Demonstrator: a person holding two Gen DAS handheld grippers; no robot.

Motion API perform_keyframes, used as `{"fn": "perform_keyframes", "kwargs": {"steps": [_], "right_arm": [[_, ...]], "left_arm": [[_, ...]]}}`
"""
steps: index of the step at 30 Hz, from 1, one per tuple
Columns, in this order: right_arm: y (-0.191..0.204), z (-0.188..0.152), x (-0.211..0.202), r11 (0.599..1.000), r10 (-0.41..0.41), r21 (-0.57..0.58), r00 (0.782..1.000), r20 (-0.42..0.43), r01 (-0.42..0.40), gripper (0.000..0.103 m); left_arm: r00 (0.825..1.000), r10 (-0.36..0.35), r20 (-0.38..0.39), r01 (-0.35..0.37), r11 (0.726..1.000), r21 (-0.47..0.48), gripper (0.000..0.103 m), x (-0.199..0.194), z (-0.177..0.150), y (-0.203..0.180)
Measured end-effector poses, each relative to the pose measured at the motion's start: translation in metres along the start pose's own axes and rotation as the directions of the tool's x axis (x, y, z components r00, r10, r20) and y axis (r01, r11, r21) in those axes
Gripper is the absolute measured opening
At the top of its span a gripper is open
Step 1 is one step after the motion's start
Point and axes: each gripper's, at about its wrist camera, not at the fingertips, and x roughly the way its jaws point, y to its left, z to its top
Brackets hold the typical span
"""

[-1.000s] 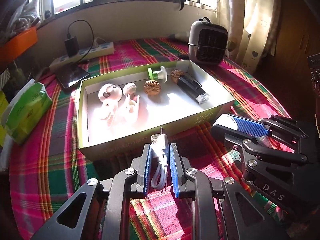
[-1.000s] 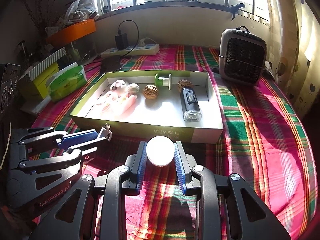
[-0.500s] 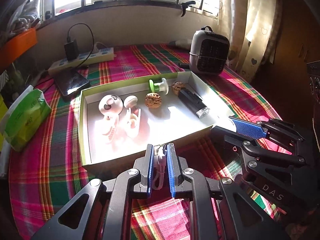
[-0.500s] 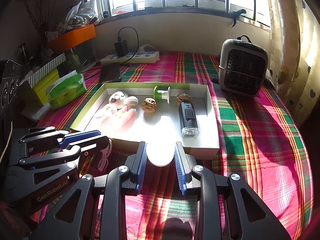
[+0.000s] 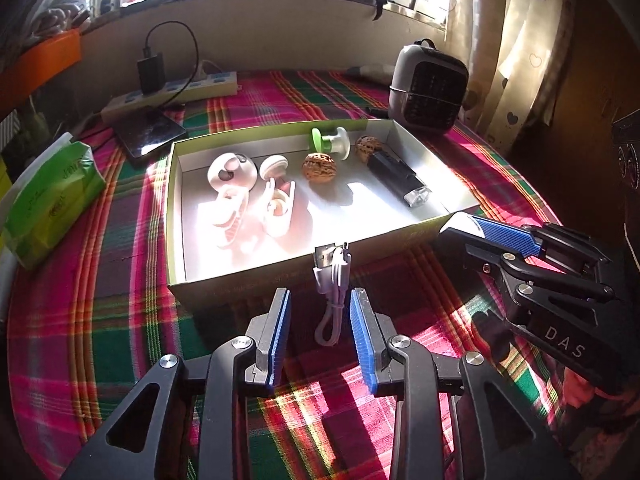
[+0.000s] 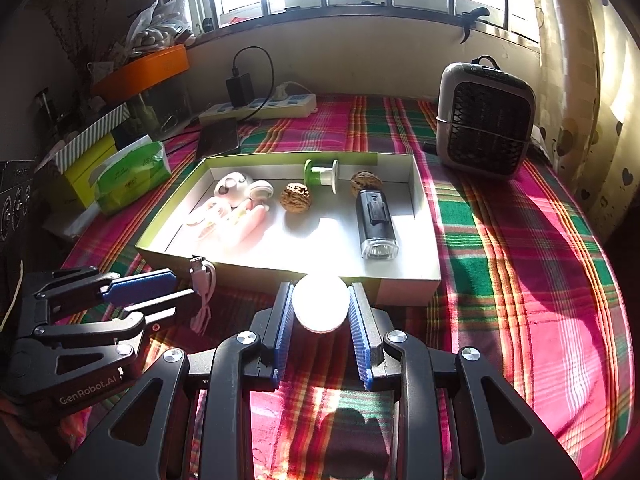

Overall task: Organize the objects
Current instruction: 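Lift the USB cable with the left tool while the right tool holds the puck above the cloth, then carry the USB cable into the box with the left tool while the right tool lowers the puck into it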

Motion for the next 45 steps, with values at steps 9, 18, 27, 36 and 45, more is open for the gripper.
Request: {"fn": "perform_keyframes", "kwargs": {"steps": [9, 18, 27, 36, 45], "right_arm": [[-0.001, -0.002, 0.003, 1.000, 0.001, 0.001, 1.000, -0.009, -0.001, 0.029], [-0.001, -0.003, 0.003, 1.000, 0.004, -0.001, 1.000, -0.010, -0.004, 0.029], [-0.001, -0.001, 0.002, 1.000, 0.006, -0.003, 1.000, -0.003, -0.006, 0.029], [-0.004, 0.011, -0.002, 1.000, 0.004, -0.010, 1.000, 0.016, -0.004, 0.029], [-0.007, 0.032, 0.006, 1.000, 0.011, -0.023, 1.000, 0.022, -0.010, 0.029]], "left_arm": [[1.000, 0.014, -0.010, -0.015, 0.999, -0.035, 0.029, 0.013, 0.005, -0.001], [1.000, 0.002, 0.001, -0.002, 0.999, -0.044, 0.015, 0.011, 0.005, -0.001], [1.000, 0.007, 0.020, -0.007, 1.000, -0.029, 0.015, 0.001, 0.010, -0.005], [0.999, 0.003, 0.047, -0.002, 1.000, -0.024, 0.015, -0.008, 0.027, -0.006], [0.999, 0.000, 0.042, 0.001, 1.000, -0.013, 0.015, 0.002, 0.050, -0.004]]}}
